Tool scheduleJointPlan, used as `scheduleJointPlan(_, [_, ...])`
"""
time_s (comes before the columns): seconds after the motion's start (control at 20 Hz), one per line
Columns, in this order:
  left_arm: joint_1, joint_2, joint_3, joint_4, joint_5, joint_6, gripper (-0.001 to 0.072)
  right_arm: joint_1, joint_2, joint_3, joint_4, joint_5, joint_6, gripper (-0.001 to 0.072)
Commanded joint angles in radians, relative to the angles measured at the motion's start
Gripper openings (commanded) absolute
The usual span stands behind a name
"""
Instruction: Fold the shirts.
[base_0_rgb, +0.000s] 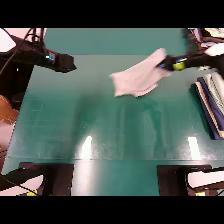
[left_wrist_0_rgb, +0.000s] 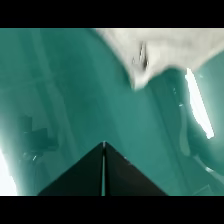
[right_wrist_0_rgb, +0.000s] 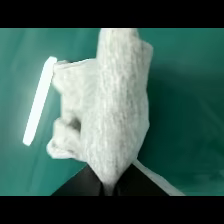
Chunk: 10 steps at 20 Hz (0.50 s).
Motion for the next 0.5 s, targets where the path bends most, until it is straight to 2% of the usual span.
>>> scheduleJointPlan(0.0, [-0.090,0.000,0.000,-0.003,0.037,-0.004,0.0026,-0.244,0.042,0.092,-0.072,-0.022,0.014,0.0013])
scheduleJointPlan(0.2, [-0.162,0.000,0.000,-0.003,0.038,-0.005,0.0026,-0.447,0.021,0.167,-0.070,-0.090,0.014,0.0014])
scheduleJointPlan(0.45, [-0.192,0.000,0.000,-0.017,0.037,-0.009,0.0026,-0.554,-0.092,0.318,-0.063,-0.016,0.014,0.0013])
